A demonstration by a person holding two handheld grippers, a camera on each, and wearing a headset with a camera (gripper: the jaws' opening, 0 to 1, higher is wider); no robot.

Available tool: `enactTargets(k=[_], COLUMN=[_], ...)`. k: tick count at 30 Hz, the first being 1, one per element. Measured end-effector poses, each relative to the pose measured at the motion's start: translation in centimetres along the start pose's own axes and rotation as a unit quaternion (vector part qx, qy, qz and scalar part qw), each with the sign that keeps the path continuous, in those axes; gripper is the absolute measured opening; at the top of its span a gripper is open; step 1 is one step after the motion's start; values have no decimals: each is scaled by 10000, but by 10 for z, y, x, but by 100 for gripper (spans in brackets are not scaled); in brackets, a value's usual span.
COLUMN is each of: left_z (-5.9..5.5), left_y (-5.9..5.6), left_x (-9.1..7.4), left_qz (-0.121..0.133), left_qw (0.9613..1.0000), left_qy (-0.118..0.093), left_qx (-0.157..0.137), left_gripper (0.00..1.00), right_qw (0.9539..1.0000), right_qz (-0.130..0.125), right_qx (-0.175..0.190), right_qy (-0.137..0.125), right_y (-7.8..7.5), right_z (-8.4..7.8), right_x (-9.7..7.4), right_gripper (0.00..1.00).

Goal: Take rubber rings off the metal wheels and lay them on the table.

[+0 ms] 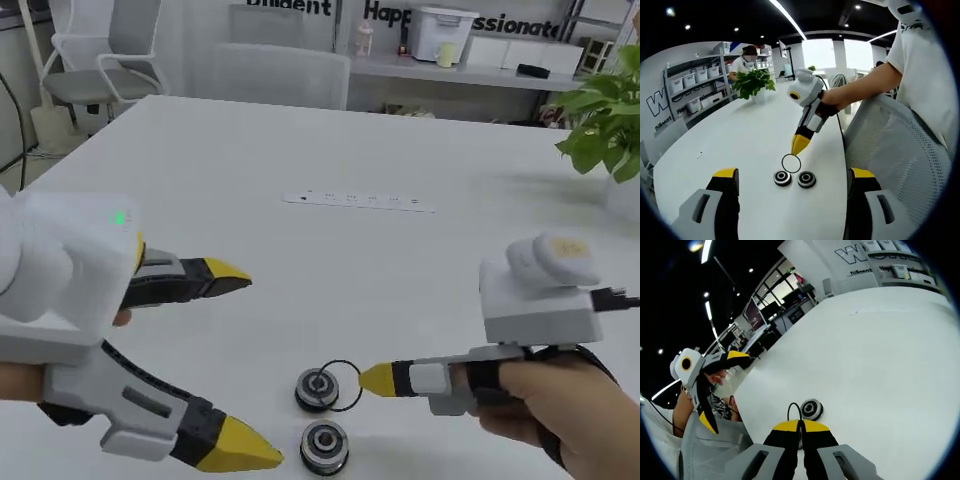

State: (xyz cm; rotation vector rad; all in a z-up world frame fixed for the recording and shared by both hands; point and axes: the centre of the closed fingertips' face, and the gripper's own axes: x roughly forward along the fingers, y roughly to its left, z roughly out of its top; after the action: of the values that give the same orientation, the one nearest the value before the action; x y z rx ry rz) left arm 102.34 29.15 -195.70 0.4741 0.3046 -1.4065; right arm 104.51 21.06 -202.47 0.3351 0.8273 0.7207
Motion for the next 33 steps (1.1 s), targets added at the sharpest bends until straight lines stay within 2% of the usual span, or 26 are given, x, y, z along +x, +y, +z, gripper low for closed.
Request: enactTargets(k=[5,10,15,26,30,33], left_z=[-12,-20,-30,-55,-63,-68], left_y=[3,5,1,-12,-19,-23], left_x=[-18,-32,-42,-46,-44,-42], left_qz=[213,387,531,751,703,688], left_qw=[9996,9988,9978,9944,9932,9928], left_qy=[186,201,258,318,322,362], left_qx=[-46,-202,-318,-669,-868,-914], left_gripper=[91,91,91,92,92,93], right_qw=[10000,9999,9999,9996,9994,9993], right_qz=[34,64,84,142,157,175], right_qx=[2,6,8,43,78,122], right_qy=[-62,-112,-133,-227,-283,-314], right_y=[2,4,5,7,8,9], right_z=[3,6,7,10,13,13], right_x=[-1,-3,-3,-6,-8,-8], right_gripper=[0,0,0,0,0,0])
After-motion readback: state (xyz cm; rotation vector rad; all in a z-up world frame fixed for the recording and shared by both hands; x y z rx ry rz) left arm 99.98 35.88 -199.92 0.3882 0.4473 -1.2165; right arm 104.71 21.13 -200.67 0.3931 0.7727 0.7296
